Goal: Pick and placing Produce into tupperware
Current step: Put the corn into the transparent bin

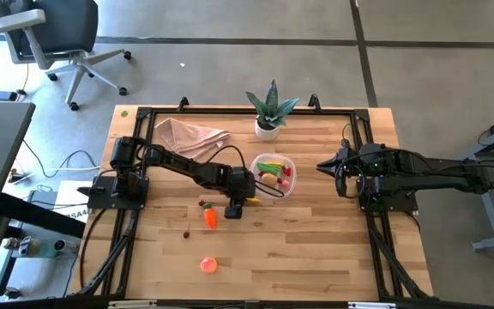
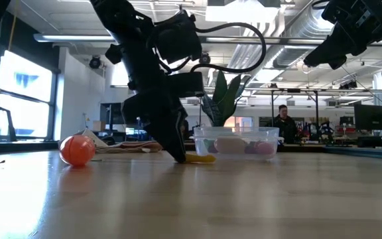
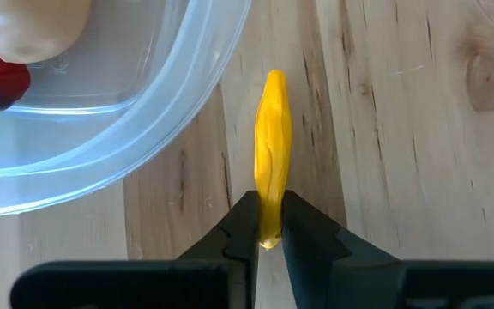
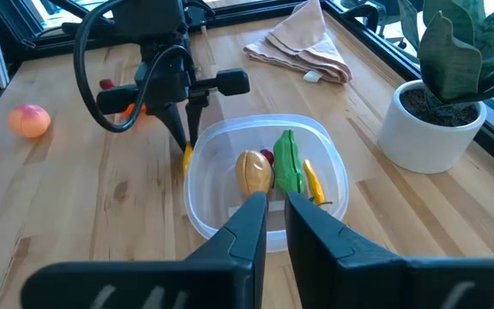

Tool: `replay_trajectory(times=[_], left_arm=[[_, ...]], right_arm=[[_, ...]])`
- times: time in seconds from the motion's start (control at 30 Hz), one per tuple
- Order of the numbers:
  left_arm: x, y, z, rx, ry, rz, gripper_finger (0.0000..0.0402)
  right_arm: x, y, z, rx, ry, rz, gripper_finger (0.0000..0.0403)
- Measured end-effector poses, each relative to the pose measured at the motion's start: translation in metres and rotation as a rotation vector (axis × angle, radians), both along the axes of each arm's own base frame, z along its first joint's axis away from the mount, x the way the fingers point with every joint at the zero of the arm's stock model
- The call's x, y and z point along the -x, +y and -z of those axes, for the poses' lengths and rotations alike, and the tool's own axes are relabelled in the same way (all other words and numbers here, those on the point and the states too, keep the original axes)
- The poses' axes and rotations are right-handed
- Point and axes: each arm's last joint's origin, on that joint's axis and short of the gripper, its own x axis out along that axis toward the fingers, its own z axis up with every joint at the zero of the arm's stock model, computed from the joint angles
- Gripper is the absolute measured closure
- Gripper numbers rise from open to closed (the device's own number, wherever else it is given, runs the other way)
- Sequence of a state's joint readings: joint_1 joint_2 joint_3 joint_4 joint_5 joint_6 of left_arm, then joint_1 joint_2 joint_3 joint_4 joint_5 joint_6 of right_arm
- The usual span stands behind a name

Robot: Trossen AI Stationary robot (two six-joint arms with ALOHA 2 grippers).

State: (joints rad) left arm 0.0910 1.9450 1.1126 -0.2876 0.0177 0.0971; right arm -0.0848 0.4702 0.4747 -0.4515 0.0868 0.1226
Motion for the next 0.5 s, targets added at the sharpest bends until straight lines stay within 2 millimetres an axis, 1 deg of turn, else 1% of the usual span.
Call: replay_trajectory(times=[0.2,0.33,0.4,0.5], left_arm=[[0.001,-0.001,-0.002,0.002,-0.003,0.000,0.0366],[0.005,-0.008,-0.009,0.019,0.004,0.020,0.0367],[0.004,-0.014,-0.018,0.017,-0.022,0.038,0.0367],[0.000,-0.023,-0.037,0.010,-0.068,0.062,0.0367]], right_arm=[[0.000,0.000,0.000,0.000,0.000,0.000,0.0367],[0.000,0.000,0.000,0.000,0.000,0.000,0.0367],[0.000,0.000,0.000,0.000,0.000,0.000,0.0367],[0.000,0.000,0.000,0.000,0.000,0.000,0.0367]])
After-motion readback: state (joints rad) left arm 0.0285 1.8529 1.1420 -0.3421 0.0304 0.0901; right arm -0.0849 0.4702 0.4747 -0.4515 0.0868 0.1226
